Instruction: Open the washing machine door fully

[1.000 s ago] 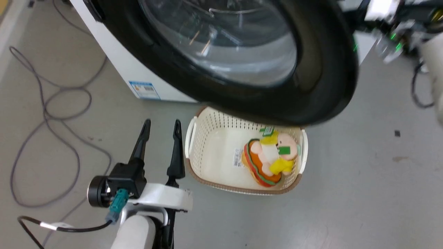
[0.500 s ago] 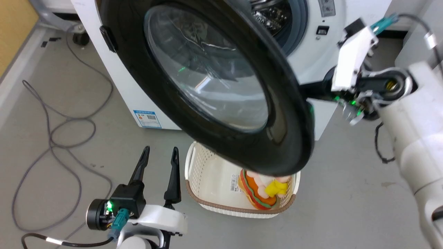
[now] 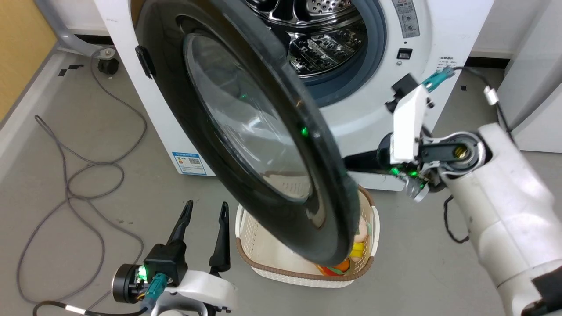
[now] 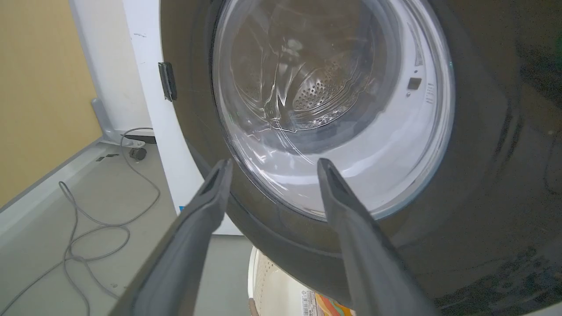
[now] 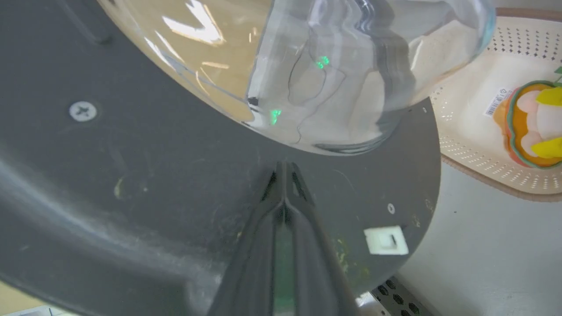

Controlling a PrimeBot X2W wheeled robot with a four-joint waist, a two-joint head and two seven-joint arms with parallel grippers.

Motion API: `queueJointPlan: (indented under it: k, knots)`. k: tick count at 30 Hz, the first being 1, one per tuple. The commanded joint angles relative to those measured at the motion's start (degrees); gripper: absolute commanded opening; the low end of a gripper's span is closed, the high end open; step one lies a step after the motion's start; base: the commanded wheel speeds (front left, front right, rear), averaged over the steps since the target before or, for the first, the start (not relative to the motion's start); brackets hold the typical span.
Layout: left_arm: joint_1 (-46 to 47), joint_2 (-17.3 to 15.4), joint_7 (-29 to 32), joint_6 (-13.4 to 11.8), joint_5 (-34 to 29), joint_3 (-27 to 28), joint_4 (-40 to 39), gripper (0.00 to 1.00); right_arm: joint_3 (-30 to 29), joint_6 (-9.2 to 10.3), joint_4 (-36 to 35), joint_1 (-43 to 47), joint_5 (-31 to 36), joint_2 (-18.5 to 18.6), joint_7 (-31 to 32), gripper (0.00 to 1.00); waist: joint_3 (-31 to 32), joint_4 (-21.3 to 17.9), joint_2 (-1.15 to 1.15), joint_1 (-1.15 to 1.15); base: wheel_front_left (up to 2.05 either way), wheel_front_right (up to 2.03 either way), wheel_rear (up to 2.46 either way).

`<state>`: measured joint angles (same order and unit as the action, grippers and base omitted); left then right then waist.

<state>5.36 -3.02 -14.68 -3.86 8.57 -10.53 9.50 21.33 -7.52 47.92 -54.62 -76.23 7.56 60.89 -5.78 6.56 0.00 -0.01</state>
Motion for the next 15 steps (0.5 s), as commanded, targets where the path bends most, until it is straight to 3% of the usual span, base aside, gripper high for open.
queueJointPlan:
  k: [1, 15]
  knots:
    - [-0.7, -0.3, -0.3, 0.2, -0.5, 0.0, 0.3, 1.00, 0.0, 0.03, -1.1, 1.9, -0.4, -0.8, 0.6, 0.00, 0.1, 0.0, 0.00, 0.01, 0.00, 0.00, 0.00]
    - [-0.9, -0.3, -0.3, 0.4, -0.4, -0.3, 1.9, 1.00, -1.0, 0.03, -9.7, 9.8, -1.9, -3.8, 5.0, 0.00, 1.1, 0.3, 0.00, 0.01, 0.00, 0.00, 0.00]
